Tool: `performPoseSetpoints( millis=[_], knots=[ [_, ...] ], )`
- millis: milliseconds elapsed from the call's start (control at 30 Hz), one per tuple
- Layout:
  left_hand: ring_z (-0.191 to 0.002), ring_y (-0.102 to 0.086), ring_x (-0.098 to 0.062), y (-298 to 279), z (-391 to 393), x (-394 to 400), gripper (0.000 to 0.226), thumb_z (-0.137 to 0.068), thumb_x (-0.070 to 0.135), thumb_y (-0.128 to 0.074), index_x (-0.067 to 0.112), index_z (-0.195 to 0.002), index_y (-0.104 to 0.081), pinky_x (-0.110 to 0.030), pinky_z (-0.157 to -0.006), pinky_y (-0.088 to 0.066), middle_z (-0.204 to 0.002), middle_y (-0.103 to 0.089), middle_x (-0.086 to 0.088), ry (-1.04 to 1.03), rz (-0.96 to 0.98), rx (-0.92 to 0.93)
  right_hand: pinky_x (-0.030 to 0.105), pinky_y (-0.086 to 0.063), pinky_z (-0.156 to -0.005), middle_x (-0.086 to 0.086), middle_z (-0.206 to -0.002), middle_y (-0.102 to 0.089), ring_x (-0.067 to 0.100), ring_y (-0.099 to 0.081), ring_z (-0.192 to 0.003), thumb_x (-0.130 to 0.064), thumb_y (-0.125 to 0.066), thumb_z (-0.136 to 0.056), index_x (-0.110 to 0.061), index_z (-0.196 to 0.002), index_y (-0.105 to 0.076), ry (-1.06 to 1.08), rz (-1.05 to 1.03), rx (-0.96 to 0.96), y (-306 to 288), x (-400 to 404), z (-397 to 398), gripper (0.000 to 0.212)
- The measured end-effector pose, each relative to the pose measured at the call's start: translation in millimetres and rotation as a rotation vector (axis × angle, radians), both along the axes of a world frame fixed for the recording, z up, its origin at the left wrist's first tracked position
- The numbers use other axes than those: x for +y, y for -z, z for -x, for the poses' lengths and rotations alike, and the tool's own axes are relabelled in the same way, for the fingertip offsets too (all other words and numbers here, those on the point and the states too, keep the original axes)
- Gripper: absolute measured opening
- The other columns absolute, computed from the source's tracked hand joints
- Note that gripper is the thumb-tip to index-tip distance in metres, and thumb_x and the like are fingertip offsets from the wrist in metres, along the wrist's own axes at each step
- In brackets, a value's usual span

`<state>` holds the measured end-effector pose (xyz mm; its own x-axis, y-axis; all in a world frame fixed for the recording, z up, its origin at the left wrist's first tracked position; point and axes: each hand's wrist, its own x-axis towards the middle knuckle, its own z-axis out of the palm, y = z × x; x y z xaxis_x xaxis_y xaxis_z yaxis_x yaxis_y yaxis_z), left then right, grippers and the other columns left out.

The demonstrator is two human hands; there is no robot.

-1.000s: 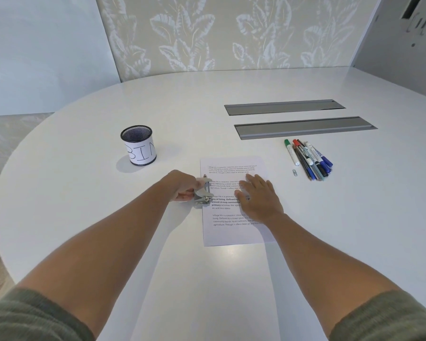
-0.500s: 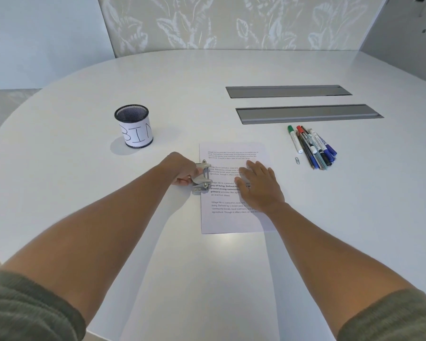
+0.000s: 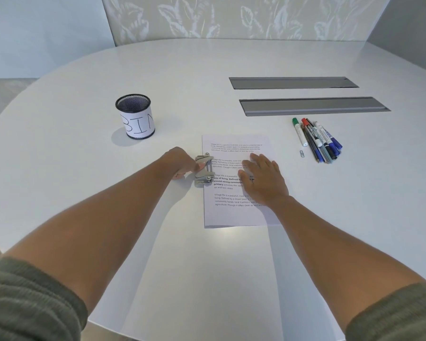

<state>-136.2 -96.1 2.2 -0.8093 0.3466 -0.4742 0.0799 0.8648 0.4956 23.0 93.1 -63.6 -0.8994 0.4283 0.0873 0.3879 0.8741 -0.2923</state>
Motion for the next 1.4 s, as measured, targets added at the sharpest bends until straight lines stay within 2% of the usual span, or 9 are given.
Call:
performPoseSetpoints(
  millis=[167,300,500,667,933,1067,1233,1300,1400],
  knots=[
    [-0.042,-0.033,-0.019,2,1,0,0.051,-0.085,0.051,-0.070,0.011,-0.070,-0.042,-0.023,-0.048,-0.025,-0.054,-0.041,-0.006,0.017,0.028,0.005,0.042,-0.007,-0.122,-0.004,-0.159,-0.029,0.016,-0.015,-0.149,-0.049,-0.035,-0.098,-0.029,-0.140,-0.048,-0.008,-0.026,0.009,0,0,-1,0.048],
    [-0.049,-0.031,-0.018,6,5,-1,0.046,-0.080,0.044,-0.078,0.007,-0.082,-0.050,-0.025,-0.054,-0.026,-0.072,-0.047,-0.010,-0.048,-0.083,-0.096,0.042,-0.007,-0.122,-0.002,-0.157,-0.031,0.018,-0.019,-0.148,-0.049,-0.037,-0.097,-0.029,-0.138,-0.050,-0.009,-0.029,0.030,1,-1,-1,0.047],
    [-0.065,-0.051,-0.023,3,7,1,0.033,-0.077,0.027,-0.082,0.011,-0.075,-0.053,-0.028,-0.067,-0.042,-0.074,-0.053,-0.009,-0.081,-0.164,-0.102,0.043,-0.012,-0.121,-0.001,-0.156,-0.035,0.019,-0.022,-0.147,-0.050,-0.037,-0.096,-0.029,-0.135,-0.052,-0.020,-0.058,0.041,2,2,0,0.046],
    [-0.068,-0.053,-0.022,-3,7,0,0.038,-0.075,0.035,-0.084,0.010,-0.084,-0.057,-0.028,-0.067,-0.043,-0.078,-0.060,-0.010,-0.086,-0.170,-0.085,0.043,-0.016,-0.119,0.000,-0.152,-0.040,0.019,-0.027,-0.144,-0.049,-0.041,-0.095,-0.028,-0.130,-0.056,-0.025,-0.085,0.065,2,3,1,0.044],
    [-0.075,-0.052,-0.020,-7,3,-1,0.039,-0.072,0.027,-0.087,0.011,-0.083,-0.053,-0.027,-0.076,-0.048,-0.082,-0.052,-0.008,-0.111,-0.291,-0.128,0.040,-0.022,-0.117,-0.003,-0.150,-0.041,0.017,-0.030,-0.142,-0.052,-0.043,-0.094,-0.030,-0.130,-0.057,-0.030,-0.099,0.022,-6,4,2,0.044],
    [-0.069,-0.044,-0.023,-10,-3,-6,0.051,-0.069,0.046,-0.086,0.016,-0.068,-0.045,-0.030,-0.072,-0.048,-0.069,-0.045,-0.005,-0.102,-0.303,-0.120,0.039,-0.025,-0.113,-0.003,-0.150,-0.040,0.017,-0.033,-0.139,-0.052,-0.042,-0.094,-0.029,-0.131,-0.055,-0.045,-0.092,-0.050,-16,6,5,0.045],
    [-0.074,-0.049,-0.019,-12,-14,-15,0.071,-0.062,0.080,-0.069,0.014,-0.087,-0.056,-0.027,-0.086,-0.053,-0.082,-0.053,-0.004,-0.179,-0.352,-0.148,0.038,-0.030,-0.111,-0.002,-0.152,-0.036,0.019,-0.033,-0.138,-0.052,-0.044,-0.095,-0.025,-0.137,-0.050,-0.052,-0.073,-0.083,-26,5,5,0.050],
    [-0.071,-0.057,-0.018,-11,-16,-21,0.070,-0.072,0.079,-0.060,0.011,-0.089,-0.057,-0.028,-0.087,-0.054,-0.081,-0.056,-0.003,-0.203,-0.337,-0.134,0.037,-0.031,-0.110,-0.001,-0.153,-0.036,0.019,-0.034,-0.138,-0.052,-0.045,-0.095,-0.023,-0.139,-0.049,-0.042,-0.076,-0.061,-28,3,3,0.052],
    [-0.064,-0.057,-0.016,-12,-18,-28,0.053,-0.091,0.062,-0.052,0.009,-0.085,-0.054,-0.021,-0.068,-0.053,-0.079,-0.054,-0.002,-0.237,-0.308,-0.142,0.037,-0.032,-0.110,-0.002,-0.152,-0.037,0.019,-0.035,-0.138,-0.052,-0.047,-0.095,-0.023,-0.138,-0.050,-0.022,-0.056,-0.028,-29,0,-1,0.053]
  ],
)
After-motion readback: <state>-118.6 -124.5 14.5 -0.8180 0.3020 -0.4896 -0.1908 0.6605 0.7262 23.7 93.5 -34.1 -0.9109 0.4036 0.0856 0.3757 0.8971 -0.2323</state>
